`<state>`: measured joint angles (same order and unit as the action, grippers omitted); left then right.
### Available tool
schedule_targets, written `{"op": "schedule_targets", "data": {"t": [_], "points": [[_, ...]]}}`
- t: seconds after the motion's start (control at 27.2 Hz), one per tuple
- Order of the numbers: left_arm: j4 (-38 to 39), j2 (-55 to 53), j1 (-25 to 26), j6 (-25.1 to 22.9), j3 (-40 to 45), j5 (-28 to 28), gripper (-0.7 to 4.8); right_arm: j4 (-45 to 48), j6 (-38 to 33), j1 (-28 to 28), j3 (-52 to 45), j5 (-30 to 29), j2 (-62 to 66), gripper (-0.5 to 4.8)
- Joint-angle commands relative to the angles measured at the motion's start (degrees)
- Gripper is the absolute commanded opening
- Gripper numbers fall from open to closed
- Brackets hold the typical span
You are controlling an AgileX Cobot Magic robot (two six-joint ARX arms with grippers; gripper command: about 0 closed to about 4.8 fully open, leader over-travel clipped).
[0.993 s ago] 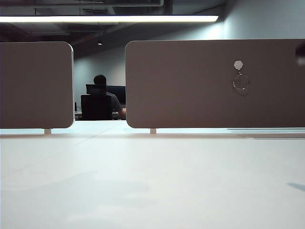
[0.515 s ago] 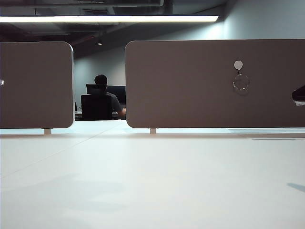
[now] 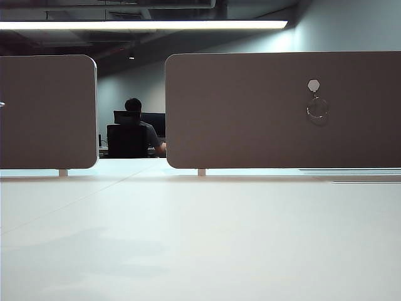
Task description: Hang the earring on the hook.
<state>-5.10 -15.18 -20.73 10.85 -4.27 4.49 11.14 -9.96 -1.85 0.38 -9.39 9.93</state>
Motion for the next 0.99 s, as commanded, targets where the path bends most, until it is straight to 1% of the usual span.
{"op": "schedule_targets", "data": {"t": [0.04, 0.29, 0.4, 0.48, 0.51, 0.55, 0.59, 0.66, 0.74, 0.99], "points": [[4.22, -0.04, 0.04, 0.13, -0.15, -1.27, 0.03, 0.61, -3.67, 1.42, -0.20, -0.81, 0.00, -0.05], [5.16, 0.17, 0.09, 0.13, -0.15, -1.29, 0.03, 0.63, -3.56, 1.36, -0.20, -0.83, 0.00, -0.05], [5.90, 3.04, 2.54, 0.13, -0.15, -2.38, 0.03, 0.66, -3.56, 1.36, -0.20, -0.83, 0.02, -0.05], [5.88, 5.25, 7.50, 0.13, -0.17, -3.26, 0.03, 0.33, -3.56, 1.36, -0.24, -0.83, -0.57, -0.05], [5.92, 6.64, 11.58, 0.13, -0.17, -3.28, 0.03, -0.26, -3.56, 1.33, -0.22, -0.85, -1.95, -0.05], [5.90, 7.30, 13.40, 0.13, -0.17, -3.23, 0.03, -0.46, -3.56, 1.36, -0.22, -0.83, -2.56, -0.05], [5.92, 8.96, 17.14, 0.13, -0.17, -3.21, 0.03, -1.25, -3.56, 1.40, -0.24, -0.83, -4.59, -0.05], [5.92, 11.52, 20.06, 0.13, -0.17, -3.15, 0.03, -2.32, -3.56, 1.40, -0.22, -0.85, -7.61, -0.05], [5.88, 14.78, 20.81, 0.13, -0.20, -3.08, 0.03, -1.01, -3.54, 1.38, -0.20, -0.87, -9.86, -0.05], [5.88, 14.84, 20.81, 0.13, -0.28, -3.23, 0.03, -1.07, -3.54, 1.40, -0.20, -0.83, -9.81, -0.05]]}}
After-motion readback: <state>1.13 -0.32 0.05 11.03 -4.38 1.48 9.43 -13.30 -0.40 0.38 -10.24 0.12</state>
